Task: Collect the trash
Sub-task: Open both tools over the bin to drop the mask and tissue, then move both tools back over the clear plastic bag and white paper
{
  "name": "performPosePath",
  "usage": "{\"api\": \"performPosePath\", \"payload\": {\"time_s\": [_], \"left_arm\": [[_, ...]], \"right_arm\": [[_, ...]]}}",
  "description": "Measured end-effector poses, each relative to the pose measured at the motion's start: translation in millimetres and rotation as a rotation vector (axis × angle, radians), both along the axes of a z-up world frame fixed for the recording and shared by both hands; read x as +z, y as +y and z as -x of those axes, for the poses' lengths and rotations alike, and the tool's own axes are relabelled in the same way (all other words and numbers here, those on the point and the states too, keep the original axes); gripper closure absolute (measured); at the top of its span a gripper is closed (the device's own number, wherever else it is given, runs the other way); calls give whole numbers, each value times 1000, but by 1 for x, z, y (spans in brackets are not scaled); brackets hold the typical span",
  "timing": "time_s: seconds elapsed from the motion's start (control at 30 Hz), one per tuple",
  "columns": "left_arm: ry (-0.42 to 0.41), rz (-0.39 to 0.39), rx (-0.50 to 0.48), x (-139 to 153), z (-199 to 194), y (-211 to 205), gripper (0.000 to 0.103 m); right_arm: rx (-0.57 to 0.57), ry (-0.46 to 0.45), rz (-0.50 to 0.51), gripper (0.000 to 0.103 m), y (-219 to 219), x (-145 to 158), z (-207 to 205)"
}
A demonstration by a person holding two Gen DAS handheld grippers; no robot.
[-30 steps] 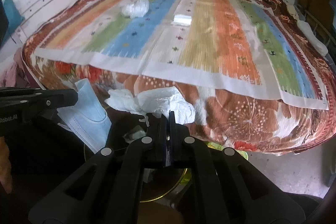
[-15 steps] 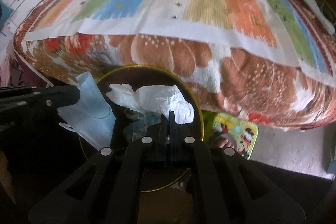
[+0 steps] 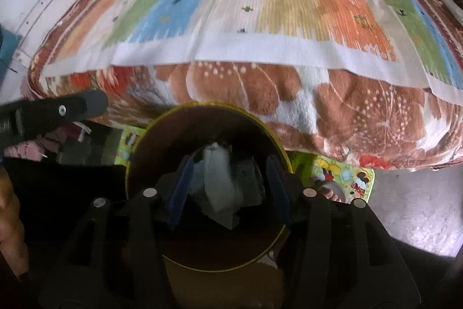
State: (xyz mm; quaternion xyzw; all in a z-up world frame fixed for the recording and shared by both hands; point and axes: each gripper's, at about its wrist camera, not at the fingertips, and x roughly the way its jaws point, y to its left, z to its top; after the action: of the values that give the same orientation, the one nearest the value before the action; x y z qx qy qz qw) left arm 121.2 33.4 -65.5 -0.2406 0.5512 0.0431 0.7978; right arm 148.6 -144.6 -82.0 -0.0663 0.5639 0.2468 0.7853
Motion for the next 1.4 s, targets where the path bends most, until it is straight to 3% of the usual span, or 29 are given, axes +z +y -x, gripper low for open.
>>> {"api": "performPosePath", "payload": {"time_s": [0.13, 0.2, 0.27, 0.53, 0.67, 0.83, 1.1, 1.4], "left_arm": [[9, 11, 39, 3, -10, 17, 46], [-6, -16, 61, 9, -17, 26, 35], [-25, -32, 63, 15, -23, 32, 31], [-31, -59, 145, 21, -47, 61, 23], [-72, -108, 185, 29, -59, 73, 5], [-101, -185, 181, 29, -84, 81, 6], [-148, -208, 187, 22, -120, 99, 6], [-242, -299, 198, 12, -155, 127, 6]], "right_arm": [[11, 21, -63, 42, 1, 13, -15], [16, 5, -80, 40, 3, 22, -24], [17, -33, -77, 34, 6, 32, -32], [2, -84, -81, 26, 13, 46, -72], [7, -126, -86, 19, 17, 54, -87], [19, -162, -98, 9, 24, 59, -104], [32, -204, -98, 9, 36, 57, -133], [80, -254, -99, 9, 61, 45, -169]]}}
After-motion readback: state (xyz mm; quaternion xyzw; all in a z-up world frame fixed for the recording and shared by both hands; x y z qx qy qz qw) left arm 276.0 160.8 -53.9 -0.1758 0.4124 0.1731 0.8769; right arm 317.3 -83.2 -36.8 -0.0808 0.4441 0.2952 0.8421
